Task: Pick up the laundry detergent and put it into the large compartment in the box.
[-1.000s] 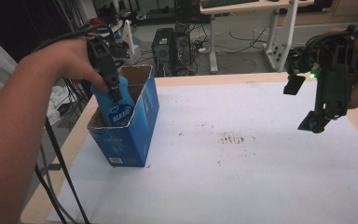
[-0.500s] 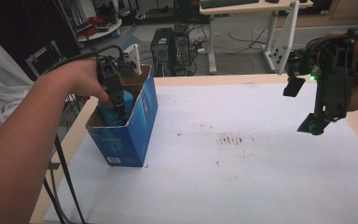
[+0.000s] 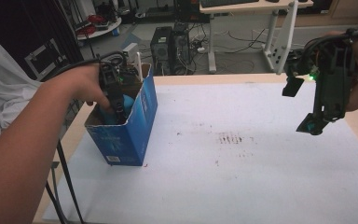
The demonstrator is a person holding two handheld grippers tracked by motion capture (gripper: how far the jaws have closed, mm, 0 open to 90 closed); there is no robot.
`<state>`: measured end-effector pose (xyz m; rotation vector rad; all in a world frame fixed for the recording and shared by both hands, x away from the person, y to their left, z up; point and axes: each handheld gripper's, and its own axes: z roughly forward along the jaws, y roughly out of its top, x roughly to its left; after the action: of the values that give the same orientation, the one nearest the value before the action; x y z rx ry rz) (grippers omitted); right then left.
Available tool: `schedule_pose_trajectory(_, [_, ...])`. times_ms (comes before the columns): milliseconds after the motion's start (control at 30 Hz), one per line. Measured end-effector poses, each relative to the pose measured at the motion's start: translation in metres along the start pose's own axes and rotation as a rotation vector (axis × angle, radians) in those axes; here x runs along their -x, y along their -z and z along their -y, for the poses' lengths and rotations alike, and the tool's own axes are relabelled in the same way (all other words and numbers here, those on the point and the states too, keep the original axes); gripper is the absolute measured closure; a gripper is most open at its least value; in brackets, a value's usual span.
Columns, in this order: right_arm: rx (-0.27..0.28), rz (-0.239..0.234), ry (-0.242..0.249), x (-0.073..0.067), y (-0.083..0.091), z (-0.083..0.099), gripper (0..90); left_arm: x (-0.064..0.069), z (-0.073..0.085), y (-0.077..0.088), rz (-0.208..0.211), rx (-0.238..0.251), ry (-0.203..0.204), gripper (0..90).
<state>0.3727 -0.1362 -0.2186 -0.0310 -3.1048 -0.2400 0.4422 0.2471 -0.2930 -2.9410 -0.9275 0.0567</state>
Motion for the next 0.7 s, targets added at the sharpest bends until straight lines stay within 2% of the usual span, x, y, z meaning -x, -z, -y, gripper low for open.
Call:
schedule_pose_trajectory(400, [0.0,0.002,-0.001,-0.0008,0.0004,-0.0007,1.6,-0.0007,0.0018,-0.0006,0.008,0.004,0.007,37.6])
schedule_pose_trajectory(633, [0.001,0.005,0.001,-0.002,0.0008,0.0003,1.6,-0.0011,0.002,0.0001,-0.003,0.003,0.018,32.6])
schedule_pose_trajectory(667, [-0.001,0.007,-0.002,-0.0022,0.0013,0.0009,1.6,-0.0008,0.0021,0.0017,-0.009,0.008,0.031,32.6])
schedule_pose_trajectory(700, [0.0,0.008,-0.004,-0.0024,0.0014,0.0017,1.6,-0.0007,0.0021,0.0034,-0.012,0.008,0.034,28.6])
